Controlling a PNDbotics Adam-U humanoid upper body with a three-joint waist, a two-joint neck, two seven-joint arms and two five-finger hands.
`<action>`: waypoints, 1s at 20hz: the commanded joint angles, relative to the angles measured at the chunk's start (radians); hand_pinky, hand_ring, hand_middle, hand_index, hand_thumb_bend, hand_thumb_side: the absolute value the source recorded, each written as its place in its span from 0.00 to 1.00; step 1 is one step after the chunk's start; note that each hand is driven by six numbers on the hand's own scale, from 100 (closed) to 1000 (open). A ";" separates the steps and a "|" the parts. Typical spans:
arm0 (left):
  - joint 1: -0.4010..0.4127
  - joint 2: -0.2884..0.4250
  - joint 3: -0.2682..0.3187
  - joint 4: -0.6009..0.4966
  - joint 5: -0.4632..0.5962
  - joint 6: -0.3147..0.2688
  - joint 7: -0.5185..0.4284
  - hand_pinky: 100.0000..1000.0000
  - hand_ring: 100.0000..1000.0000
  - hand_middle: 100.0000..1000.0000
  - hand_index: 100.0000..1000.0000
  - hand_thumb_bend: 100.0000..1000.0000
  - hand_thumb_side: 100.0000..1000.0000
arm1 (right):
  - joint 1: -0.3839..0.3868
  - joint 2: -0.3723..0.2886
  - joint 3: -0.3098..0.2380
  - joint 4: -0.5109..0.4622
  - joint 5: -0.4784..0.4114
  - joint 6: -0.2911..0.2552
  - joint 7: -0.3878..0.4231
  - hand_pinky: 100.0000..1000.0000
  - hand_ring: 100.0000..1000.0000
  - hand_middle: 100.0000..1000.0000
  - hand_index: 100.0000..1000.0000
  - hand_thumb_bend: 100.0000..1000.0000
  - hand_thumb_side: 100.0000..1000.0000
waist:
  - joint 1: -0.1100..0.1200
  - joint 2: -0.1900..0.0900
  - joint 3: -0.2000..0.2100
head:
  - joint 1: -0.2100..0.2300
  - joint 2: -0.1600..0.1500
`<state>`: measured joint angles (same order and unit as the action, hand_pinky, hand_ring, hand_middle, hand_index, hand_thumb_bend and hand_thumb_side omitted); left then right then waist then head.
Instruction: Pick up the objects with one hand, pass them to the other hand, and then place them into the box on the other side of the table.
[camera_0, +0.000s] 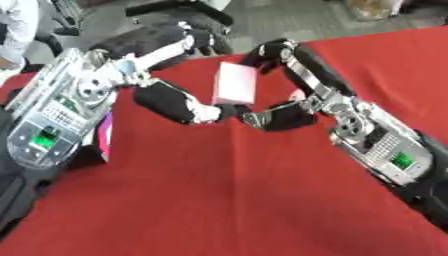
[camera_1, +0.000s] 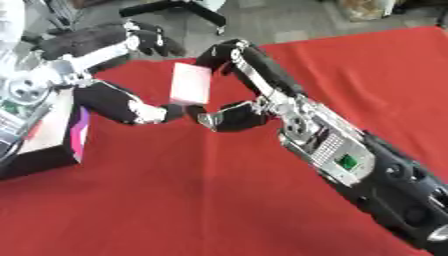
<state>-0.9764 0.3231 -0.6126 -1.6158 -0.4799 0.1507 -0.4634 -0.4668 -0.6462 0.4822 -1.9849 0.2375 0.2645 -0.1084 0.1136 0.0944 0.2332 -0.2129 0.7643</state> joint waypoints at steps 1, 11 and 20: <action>-0.014 0.001 0.008 0.001 -0.009 -0.002 -0.001 0.81 0.80 0.76 0.85 0.41 0.45 | -0.014 -0.008 -0.008 -0.015 0.009 -0.016 -0.002 0.64 0.67 0.40 0.51 0.00 0.00 | 0.008 -0.014 -0.001 | 0.006 0.006; -0.012 -0.009 0.005 0.027 -0.027 -0.003 -0.002 0.80 0.79 0.76 0.84 0.36 0.41 | -0.009 -0.009 -0.007 -0.015 0.019 -0.047 -0.017 0.64 0.66 0.40 0.51 0.00 0.00 | 0.007 -0.012 -0.004 | 0.016 0.006; -0.008 -0.016 0.005 0.050 -0.039 -0.008 0.006 0.80 0.79 0.76 0.84 0.33 0.39 | -0.007 -0.010 -0.004 -0.015 0.022 -0.062 -0.026 0.63 0.66 0.40 0.51 0.00 0.00 | 0.006 -0.010 -0.006 | 0.023 0.006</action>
<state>-0.9715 0.3053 -0.6144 -1.5632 -0.5125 0.1447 -0.4609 -0.4648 -0.6462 0.4830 -1.9849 0.2518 0.2089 -0.1332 0.1136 0.0954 0.2274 -0.1947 0.7643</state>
